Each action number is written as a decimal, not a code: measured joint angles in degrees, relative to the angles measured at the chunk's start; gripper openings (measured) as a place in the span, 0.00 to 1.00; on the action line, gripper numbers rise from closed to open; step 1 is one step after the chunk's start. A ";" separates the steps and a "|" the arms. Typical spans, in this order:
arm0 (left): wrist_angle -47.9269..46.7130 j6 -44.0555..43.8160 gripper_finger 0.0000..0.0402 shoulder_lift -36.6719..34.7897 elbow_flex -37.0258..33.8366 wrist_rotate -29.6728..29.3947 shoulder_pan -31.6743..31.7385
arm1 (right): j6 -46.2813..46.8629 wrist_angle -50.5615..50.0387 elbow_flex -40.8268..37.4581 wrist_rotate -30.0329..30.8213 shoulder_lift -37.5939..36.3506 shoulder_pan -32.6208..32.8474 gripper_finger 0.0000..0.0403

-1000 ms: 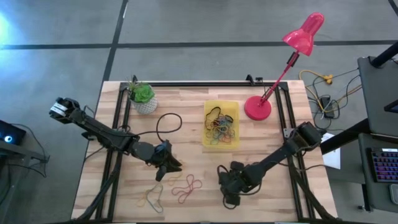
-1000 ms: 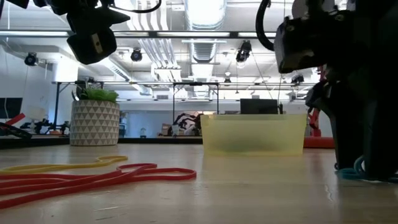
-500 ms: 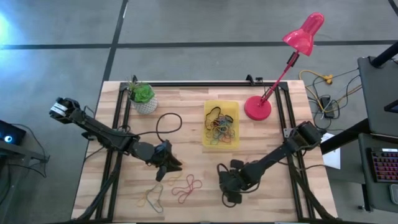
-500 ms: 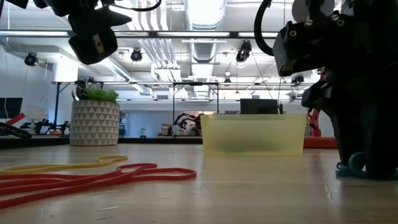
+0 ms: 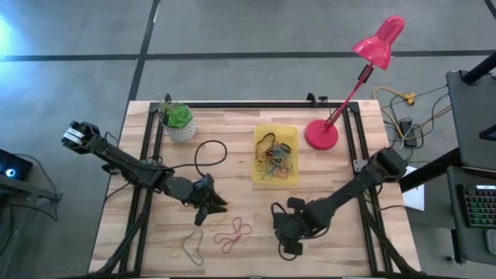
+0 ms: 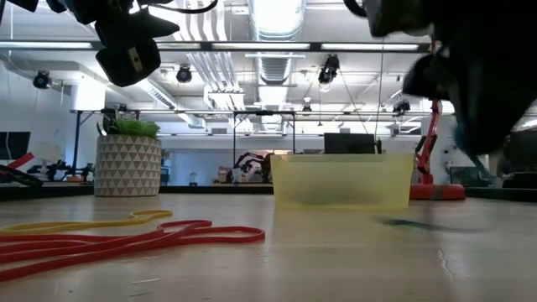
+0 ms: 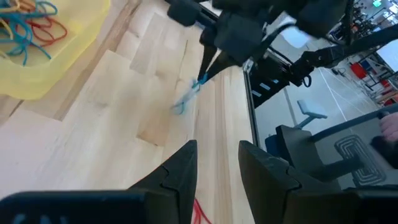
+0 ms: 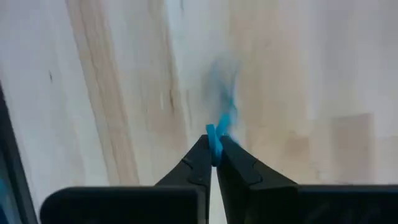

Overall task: Pick and place rubber bands into bin
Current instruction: Put the right blue rubber band into the bin

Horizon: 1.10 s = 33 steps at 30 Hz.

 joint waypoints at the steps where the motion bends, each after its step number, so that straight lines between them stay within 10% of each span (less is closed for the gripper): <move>1: 0.10 0.47 0.25 0.00 0.00 -0.10 0.00 | -0.21 -1.15 0.85 0.74 -0.60 -0.04 0.02; 19: 1.50 2.28 0.25 0.24 0.00 -1.44 0.07 | -11.35 -10.53 12.00 23.37 -11.81 -11.44 0.02; 33: 1.76 2.29 0.25 0.24 0.09 -1.71 0.07 | -23.55 -10.78 11.79 22.97 -12.48 -30.21 0.02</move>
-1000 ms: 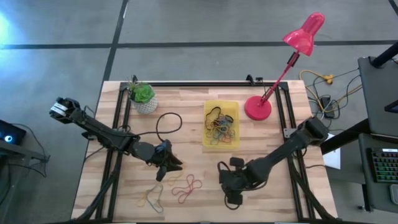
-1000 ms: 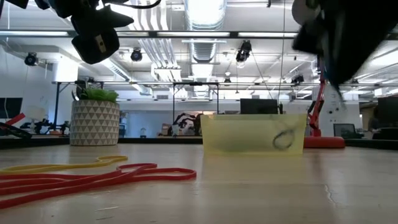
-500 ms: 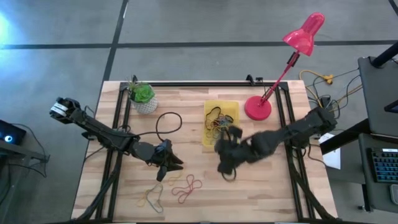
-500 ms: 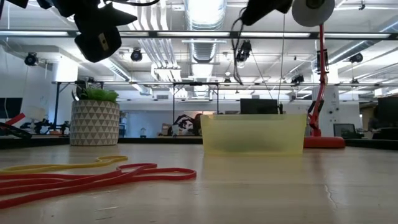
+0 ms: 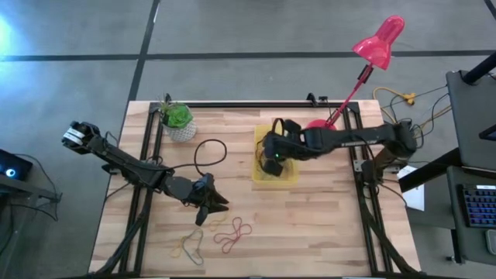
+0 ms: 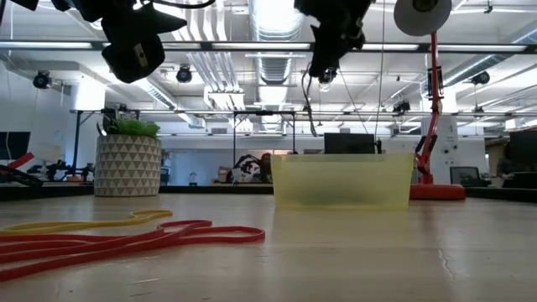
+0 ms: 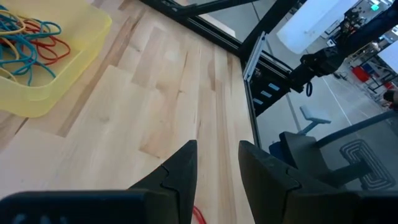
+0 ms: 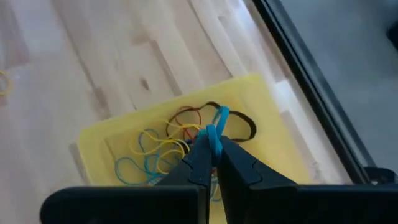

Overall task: Pick and place rubber bands into bin
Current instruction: Put the right blue rubber band into the bin

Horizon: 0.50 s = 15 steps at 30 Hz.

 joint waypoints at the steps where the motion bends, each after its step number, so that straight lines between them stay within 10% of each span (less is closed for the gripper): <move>1: 0.02 0.02 0.25 0.00 0.00 0.02 0.00 | -0.13 -0.07 -0.01 -0.65 0.24 -0.88 0.02; 15: -0.09 0.03 0.25 0.00 0.00 0.04 0.00 | 5.29 -0.65 -2.08 -4.61 6.28 -4.17 0.04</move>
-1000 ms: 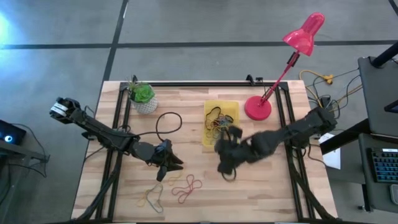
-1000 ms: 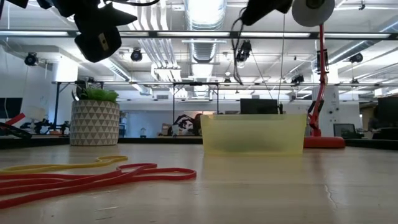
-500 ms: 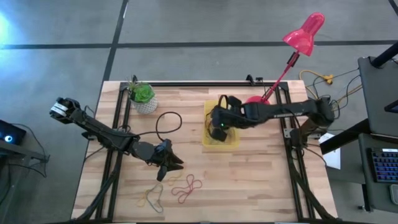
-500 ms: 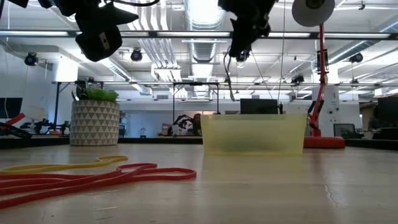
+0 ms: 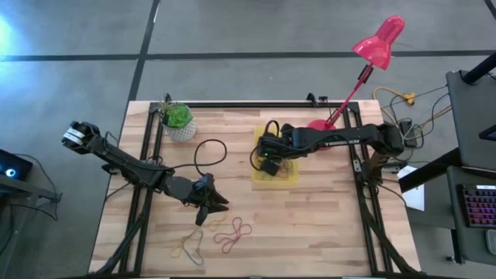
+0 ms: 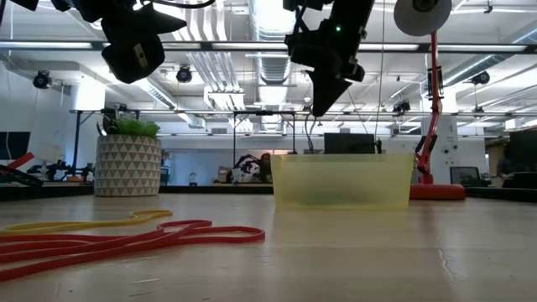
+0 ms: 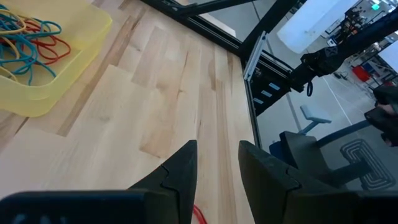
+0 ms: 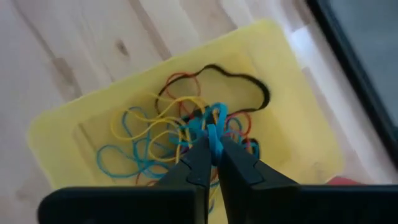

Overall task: Pick and place rubber bands into bin
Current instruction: Put the right blue rubber band into the bin, then put the top red rubber band into the bin

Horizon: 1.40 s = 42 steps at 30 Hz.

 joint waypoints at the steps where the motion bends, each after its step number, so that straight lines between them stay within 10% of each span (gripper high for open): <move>1: 0.00 -0.10 0.25 0.00 0.00 -0.01 0.00 | 0.09 0.00 -0.23 -0.81 0.04 -0.06 0.05; 21: -9.63 0.18 0.25 0.00 -0.02 0.60 -0.02 | 1.15 0.20 -1.53 -6.25 -3.25 2.83 0.40; 28: -23.94 1.72 0.25 0.02 -0.31 0.49 0.00 | 0.38 0.59 -1.62 -6.10 -7.82 11.59 0.39; 42: -17.30 25.45 0.25 1.99 0.09 3.52 0.14 | 14.63 3.57 -2.00 2.12 -8.97 35.07 0.35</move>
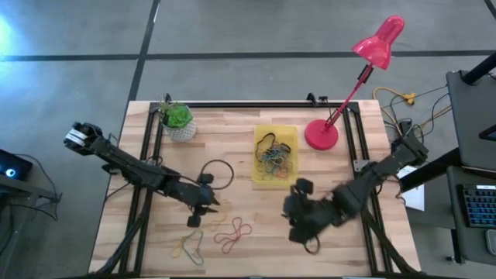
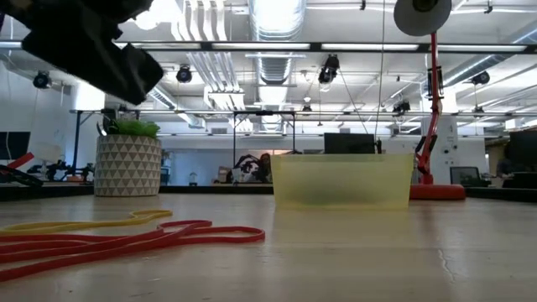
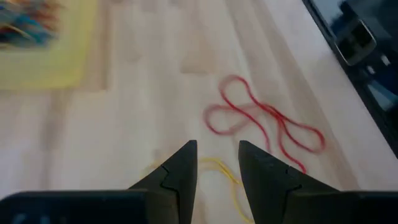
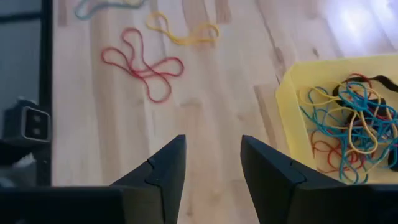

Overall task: Pick and place rubber bands into bin
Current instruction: Put the top red rubber band into the bin

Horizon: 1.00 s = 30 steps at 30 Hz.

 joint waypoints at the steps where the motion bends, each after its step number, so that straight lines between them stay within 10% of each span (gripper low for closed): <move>1: -0.19 0.19 0.25 0.97 0.17 1.71 0.02 | 1.83 -0.01 0.00 2.09 0.08 1.60 0.34; 12: -1.19 11.57 0.25 20.97 12.97 10.23 0.02 | 21.38 -0.24 -0.12 17.77 0.38 13.86 0.32; 30: -15.02 32.94 0.25 36.31 29.53 9.08 0.67 | 31.61 -0.22 -0.34 17.88 0.38 18.77 0.27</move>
